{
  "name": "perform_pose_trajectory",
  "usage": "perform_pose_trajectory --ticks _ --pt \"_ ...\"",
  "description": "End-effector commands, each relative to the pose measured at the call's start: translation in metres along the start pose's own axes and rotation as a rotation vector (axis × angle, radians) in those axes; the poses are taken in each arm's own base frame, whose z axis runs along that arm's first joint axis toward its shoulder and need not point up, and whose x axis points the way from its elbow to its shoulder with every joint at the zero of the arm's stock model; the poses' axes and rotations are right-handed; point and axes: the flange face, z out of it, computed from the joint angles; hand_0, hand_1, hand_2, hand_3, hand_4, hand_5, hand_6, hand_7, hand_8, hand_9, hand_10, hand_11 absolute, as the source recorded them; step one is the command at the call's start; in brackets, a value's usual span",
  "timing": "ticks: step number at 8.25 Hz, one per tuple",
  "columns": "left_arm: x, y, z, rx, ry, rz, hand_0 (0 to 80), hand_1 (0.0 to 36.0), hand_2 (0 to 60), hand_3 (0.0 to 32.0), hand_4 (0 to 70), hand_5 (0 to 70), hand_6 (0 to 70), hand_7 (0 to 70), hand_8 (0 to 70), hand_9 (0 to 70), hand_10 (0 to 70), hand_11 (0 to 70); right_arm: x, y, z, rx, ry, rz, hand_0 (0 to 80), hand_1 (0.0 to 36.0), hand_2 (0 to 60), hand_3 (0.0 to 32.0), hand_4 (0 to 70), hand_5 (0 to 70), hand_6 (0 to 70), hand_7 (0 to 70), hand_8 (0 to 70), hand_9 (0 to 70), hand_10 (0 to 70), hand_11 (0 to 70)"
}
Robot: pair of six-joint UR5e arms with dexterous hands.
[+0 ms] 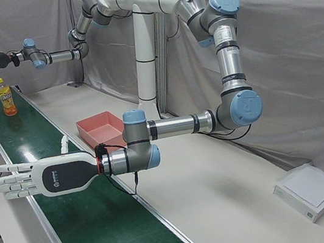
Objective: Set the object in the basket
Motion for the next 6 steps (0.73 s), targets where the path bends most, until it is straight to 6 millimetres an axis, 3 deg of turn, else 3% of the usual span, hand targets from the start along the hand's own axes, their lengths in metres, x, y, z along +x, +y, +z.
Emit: perform_pose_trajectory --ticks 1,6 --pt "-0.0001 -0.0003 0.0001 0.001 0.000 0.000 49.9 4.5 0.0 0.0 15.9 8.0 0.0 0.0 4.3 8.4 4.8 8.0 0.0000 -0.0010 -0.0007 0.002 -0.001 0.000 0.0 0.0 0.0 0.0 0.0 0.0 0.0 0.0 0.0 0.0 0.0 0.0" --pt "-0.0071 0.0018 0.0010 -0.003 -0.010 -0.004 49.9 4.4 0.0 0.0 16.0 7.7 0.0 0.0 4.6 8.8 5.0 8.2 -0.0001 -0.0002 0.0000 0.001 -0.001 0.000 0.0 0.0 0.0 0.0 0.0 0.0 0.0 0.0 0.0 0.0 0.0 0.0"
